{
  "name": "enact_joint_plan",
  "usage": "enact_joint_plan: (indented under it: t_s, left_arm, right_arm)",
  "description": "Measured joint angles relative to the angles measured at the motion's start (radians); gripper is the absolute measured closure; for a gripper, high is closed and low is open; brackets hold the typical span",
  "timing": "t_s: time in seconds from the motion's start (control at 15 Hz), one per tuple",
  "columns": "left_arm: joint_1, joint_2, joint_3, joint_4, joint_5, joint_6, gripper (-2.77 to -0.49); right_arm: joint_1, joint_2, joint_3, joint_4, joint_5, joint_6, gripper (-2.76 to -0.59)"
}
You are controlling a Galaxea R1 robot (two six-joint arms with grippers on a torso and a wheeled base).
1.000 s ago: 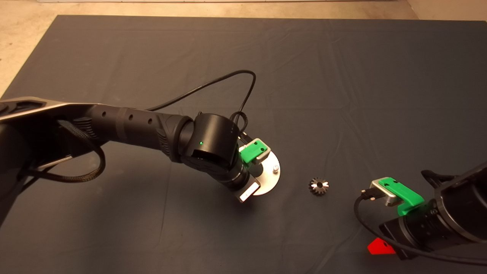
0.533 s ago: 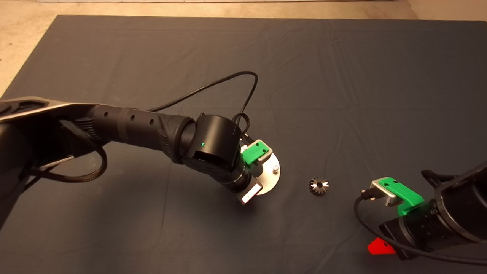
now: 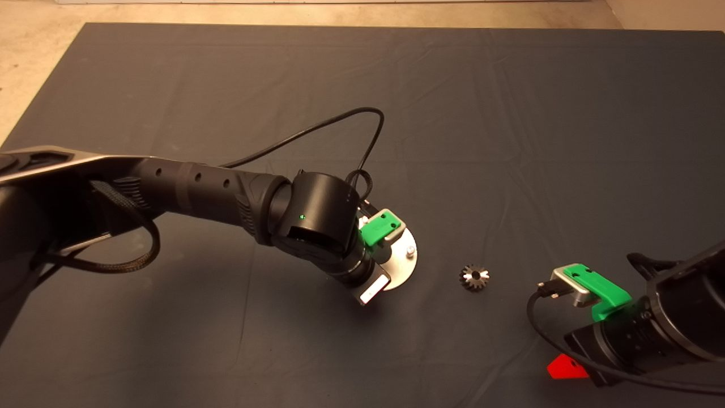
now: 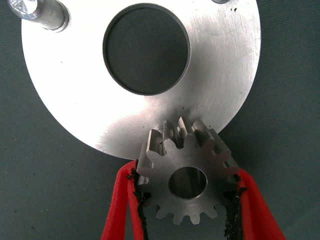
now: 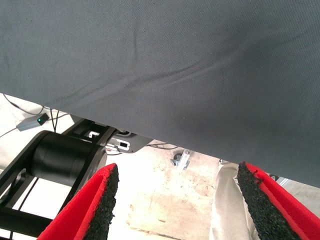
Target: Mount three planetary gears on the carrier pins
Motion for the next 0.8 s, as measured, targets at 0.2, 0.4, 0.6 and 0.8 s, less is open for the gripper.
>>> enact_joint_plan:
  t_s: [0.2,0.4,0.6,0.8]
  left_arm:
    - [0.001,0.0,0.0,0.0,0.0,0.001,-0.59]
    - [0.001,-0.001,0.0,0.001,-0.001,0.002,-0.59]
    - [0.003,-0.002,0.001,0.004,-0.001,0.007,-0.59]
    - [0.003,-0.004,0.001,0.004,-0.004,0.024,-0.59]
  right_arm:
    - [0.0,0.0,0.0,0.0,0.0,0.0,-1.75]
    - [0.0,0.0,0.0,0.0,0.0,0.0,-1.75]
    - [0.0,0.0,0.0,0.0,0.0,0.0,-1.75]
    - [0.0,0.0,0.0,0.0,0.0,0.0,-1.75]
